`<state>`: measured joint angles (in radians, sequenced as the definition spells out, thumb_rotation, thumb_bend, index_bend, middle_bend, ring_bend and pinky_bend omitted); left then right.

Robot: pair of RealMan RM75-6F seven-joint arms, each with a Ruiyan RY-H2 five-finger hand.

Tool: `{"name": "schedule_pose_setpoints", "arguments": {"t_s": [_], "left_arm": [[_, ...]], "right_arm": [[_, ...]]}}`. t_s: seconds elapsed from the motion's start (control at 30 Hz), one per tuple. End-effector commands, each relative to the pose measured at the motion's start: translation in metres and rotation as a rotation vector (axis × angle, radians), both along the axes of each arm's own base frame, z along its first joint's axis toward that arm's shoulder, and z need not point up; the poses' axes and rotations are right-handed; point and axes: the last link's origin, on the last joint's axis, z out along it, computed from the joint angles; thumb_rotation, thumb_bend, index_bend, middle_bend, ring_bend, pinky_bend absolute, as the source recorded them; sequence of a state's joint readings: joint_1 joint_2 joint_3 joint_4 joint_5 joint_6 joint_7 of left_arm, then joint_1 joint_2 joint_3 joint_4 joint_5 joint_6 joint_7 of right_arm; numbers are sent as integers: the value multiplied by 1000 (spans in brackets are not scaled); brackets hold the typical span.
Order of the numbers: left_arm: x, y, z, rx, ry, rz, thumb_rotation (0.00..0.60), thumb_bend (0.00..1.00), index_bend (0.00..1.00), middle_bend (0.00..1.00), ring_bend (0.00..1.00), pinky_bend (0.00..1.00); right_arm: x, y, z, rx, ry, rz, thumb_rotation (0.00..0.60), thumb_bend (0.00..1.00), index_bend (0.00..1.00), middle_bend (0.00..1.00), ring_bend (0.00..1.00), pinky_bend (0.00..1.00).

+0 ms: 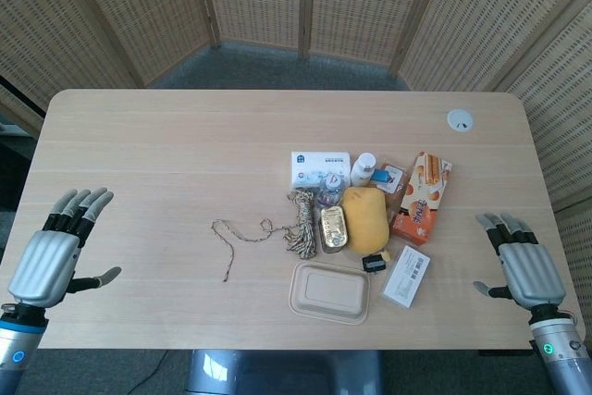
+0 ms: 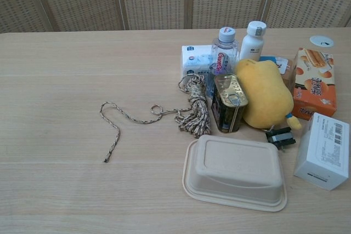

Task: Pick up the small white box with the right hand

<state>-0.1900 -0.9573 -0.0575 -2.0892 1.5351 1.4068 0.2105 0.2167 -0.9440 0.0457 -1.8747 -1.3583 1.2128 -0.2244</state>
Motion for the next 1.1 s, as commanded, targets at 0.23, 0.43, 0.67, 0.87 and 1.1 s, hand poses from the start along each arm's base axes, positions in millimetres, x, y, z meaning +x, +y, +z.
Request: {"name": "schedule_pose_setpoints", "arguments": {"t_s": [0.23, 0.43, 0.67, 0.87, 1.1], "left_arm": [[19, 12, 0, -13, 9, -60, 600, 155, 0, 0, 0, 0], [19, 13, 1, -21, 13, -53, 600, 154, 0, 0, 0, 0], [16, 12, 2, -23, 12, -41, 600, 155, 0, 0, 0, 0], [14, 13, 3, -18, 4, -35, 600, 154, 0, 0, 0, 0], [12, 15, 1, -26, -2, -34, 600, 155, 0, 0, 0, 0]], "right_arm": [[4, 10, -18, 159, 73, 43, 600, 378, 0, 0, 0, 0], [7, 11, -37, 256, 120, 78, 600, 536, 0, 0, 0, 0], [11, 7, -54, 346, 197, 103, 600, 579, 0, 0, 0, 0], [19, 3, -65, 383, 247, 126, 600, 600, 0, 0, 0, 0], [31, -2, -85, 455, 299, 175, 600, 590, 0, 0, 0, 0]]}}
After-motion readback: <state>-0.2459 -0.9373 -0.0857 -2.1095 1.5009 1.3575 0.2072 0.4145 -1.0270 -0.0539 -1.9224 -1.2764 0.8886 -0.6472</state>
